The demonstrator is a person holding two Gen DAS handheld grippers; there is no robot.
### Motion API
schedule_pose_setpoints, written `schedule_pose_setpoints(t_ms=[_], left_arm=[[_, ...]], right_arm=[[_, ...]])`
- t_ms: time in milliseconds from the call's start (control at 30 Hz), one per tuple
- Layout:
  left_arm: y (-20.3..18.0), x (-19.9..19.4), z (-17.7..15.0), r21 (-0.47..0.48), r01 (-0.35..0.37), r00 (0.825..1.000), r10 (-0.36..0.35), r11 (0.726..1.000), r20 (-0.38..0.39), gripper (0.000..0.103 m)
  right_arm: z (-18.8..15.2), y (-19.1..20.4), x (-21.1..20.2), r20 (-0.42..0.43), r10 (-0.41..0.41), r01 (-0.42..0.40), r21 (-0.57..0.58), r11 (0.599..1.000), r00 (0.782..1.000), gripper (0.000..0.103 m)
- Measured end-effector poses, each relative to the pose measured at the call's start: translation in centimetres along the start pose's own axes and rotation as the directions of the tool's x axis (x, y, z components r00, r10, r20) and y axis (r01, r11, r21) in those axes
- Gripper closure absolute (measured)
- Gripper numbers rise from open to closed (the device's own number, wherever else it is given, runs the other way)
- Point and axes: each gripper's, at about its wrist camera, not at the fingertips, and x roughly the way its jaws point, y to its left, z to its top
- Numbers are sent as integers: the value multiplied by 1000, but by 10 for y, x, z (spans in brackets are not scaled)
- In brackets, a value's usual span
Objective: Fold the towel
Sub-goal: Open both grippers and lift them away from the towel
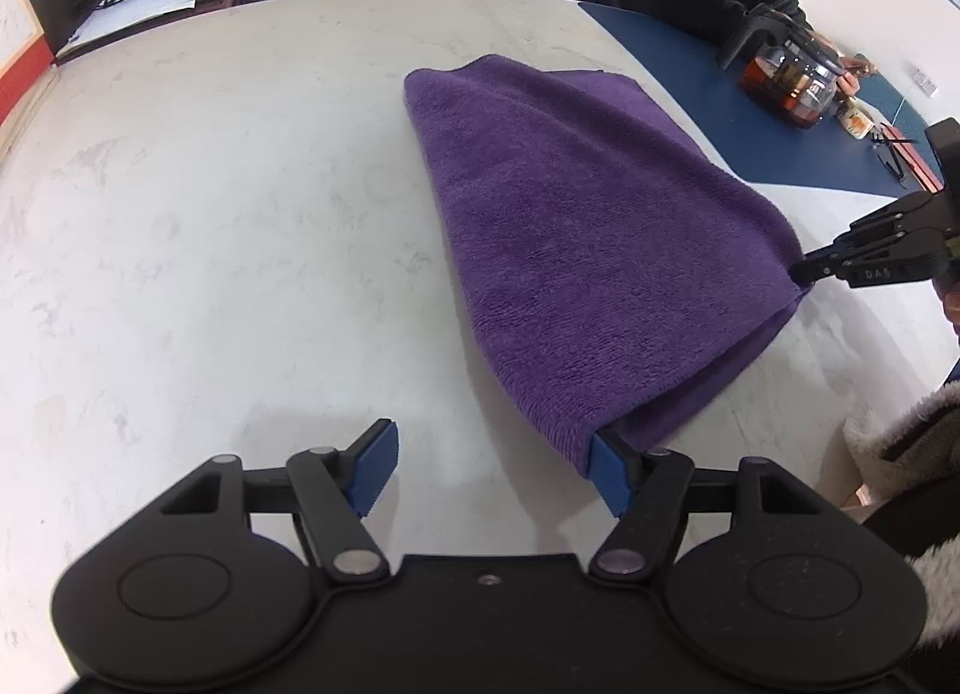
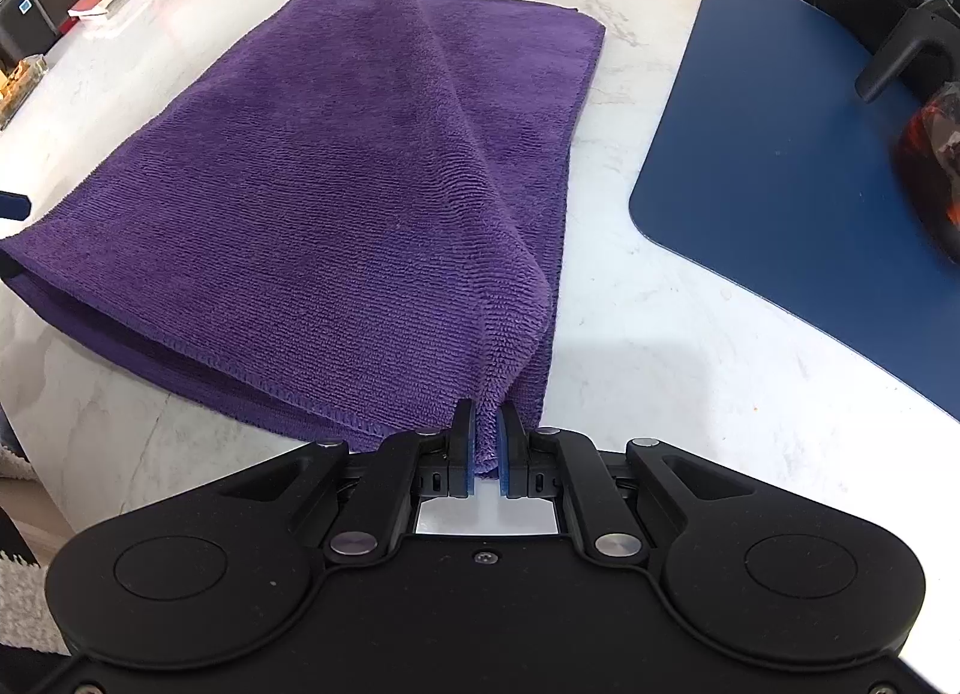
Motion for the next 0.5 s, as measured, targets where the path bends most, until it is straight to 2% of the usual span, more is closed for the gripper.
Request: schedule_pose_setpoints(t_ms=[267,400,500], left_arm=[[5,-8,-20,5,-14,999,14,1000,-39,38],[4,-12,-13,-66,-18,1000,19,998,19,38],[-6,-1,7,-105,-27,998,33,994,55,38]], right_arm=[[0,2,-1,-5,-9,9,-11,1000,1000,96],[0,2,-1,-4,-7,7,-16,1000,1000,96],[-4,3,-5,3,-9,9,-16,1000,1000,96]])
